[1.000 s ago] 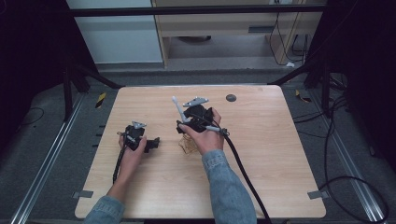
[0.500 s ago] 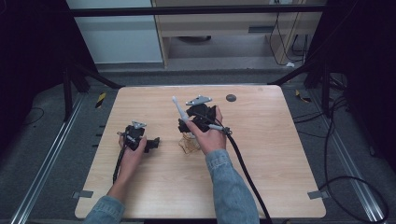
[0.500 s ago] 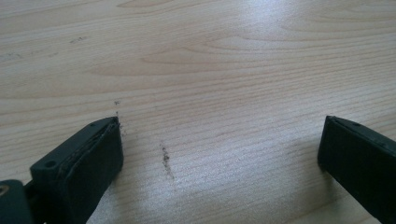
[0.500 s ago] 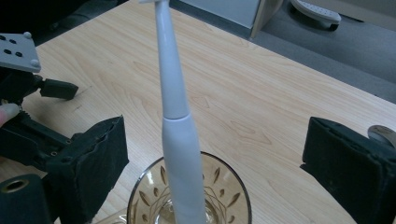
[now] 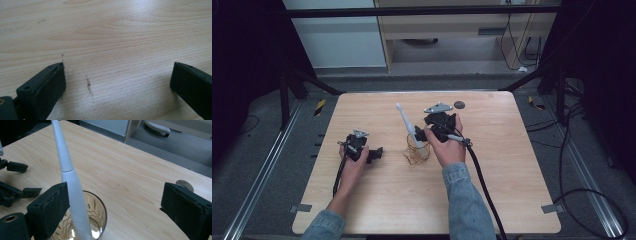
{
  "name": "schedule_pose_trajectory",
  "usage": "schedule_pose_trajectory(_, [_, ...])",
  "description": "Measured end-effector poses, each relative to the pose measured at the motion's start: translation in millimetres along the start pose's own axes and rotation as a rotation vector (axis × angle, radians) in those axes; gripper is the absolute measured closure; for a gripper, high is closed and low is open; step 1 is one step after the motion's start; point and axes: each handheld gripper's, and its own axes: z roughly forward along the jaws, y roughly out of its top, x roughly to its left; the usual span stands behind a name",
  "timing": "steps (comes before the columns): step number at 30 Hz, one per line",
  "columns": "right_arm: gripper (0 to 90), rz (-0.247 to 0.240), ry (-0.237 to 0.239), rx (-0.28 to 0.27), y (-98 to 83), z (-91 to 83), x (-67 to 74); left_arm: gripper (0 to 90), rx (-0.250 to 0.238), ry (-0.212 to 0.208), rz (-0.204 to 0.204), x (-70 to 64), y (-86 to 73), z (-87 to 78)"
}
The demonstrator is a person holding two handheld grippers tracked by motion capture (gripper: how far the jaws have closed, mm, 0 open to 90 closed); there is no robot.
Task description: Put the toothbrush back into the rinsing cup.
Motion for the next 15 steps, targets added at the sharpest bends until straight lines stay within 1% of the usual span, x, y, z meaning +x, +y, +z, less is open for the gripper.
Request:
schedule_pose_trajectory(8, [8.0, 0.021, -0.019, -0.020, -6.1, -8.5, -14.5, 0.0, 0.003, 0.000, 0.003, 0.3, 0.0, -0.2])
schedule_pose_trajectory(14, [8.0, 0.041, -0.039, -0.022, -13.6, -9.1, -26.0, 0.0, 0.002, 0.000, 0.003, 0.2, 0.0, -0.2])
schedule_pose_trajectory(15, [8.0, 0.041, -0.039, -0.022, -13.6, -9.1, -26.0, 0.0, 0.002, 0.000, 0.003, 0.2, 0.0, -0.2])
